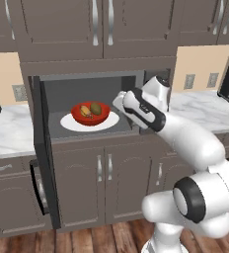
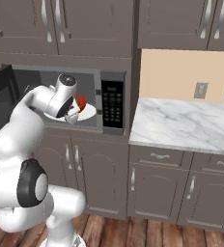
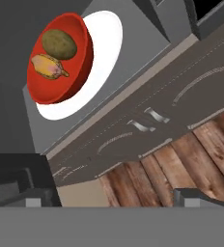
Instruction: The microwave is finished heating the chicken drumstick and potato. Take the bowl containing the food and place it on the dining counter.
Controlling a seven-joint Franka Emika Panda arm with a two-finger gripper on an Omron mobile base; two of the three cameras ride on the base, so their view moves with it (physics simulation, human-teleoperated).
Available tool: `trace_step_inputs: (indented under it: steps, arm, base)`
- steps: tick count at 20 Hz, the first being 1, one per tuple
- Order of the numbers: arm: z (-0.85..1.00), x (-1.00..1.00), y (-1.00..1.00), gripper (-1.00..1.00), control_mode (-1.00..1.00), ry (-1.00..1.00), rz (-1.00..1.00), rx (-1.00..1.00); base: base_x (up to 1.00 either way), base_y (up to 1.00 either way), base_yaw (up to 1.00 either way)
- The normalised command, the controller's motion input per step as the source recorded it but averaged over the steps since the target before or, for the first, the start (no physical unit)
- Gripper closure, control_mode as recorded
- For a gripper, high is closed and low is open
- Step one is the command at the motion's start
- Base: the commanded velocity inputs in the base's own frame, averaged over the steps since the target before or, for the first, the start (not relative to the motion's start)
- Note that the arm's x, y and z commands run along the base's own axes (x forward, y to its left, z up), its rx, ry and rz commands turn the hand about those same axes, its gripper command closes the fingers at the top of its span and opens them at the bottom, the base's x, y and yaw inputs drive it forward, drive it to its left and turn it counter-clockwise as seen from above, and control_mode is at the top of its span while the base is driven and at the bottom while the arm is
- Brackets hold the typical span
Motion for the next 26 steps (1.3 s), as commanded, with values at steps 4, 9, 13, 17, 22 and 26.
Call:
trace_step_inputs:
  steps: [4,9,13,17,22,26]
  arm:
    - [-0.03,0.50,0.13,-1.00,-1.00,-0.03,0.01,0.00]
    - [-0.10,0.53,0.25,-1.00,-1.00,-0.02,0.00,-0.01]
    - [-0.34,0.36,0.31,-1.00,-1.00,0.00,0.00,-0.08]
    - [-0.33,0.32,0.26,-1.00,-1.00,0.00,0.00,-0.08]
    - [-0.28,0.44,0.23,-1.00,-1.00,0.00,0.00,-0.05]
    - [-0.24,0.45,0.18,-1.00,-1.00,0.00,0.00,-0.04]
  base:
    - [0.00,0.00,0.00]
    - [0.00,0.00,0.00]
    - [0.00,0.00,0.00]
    - [0.00,0.00,0.00]
    - [0.00,0.00,0.00]
    - [0.00,0.00,0.00]
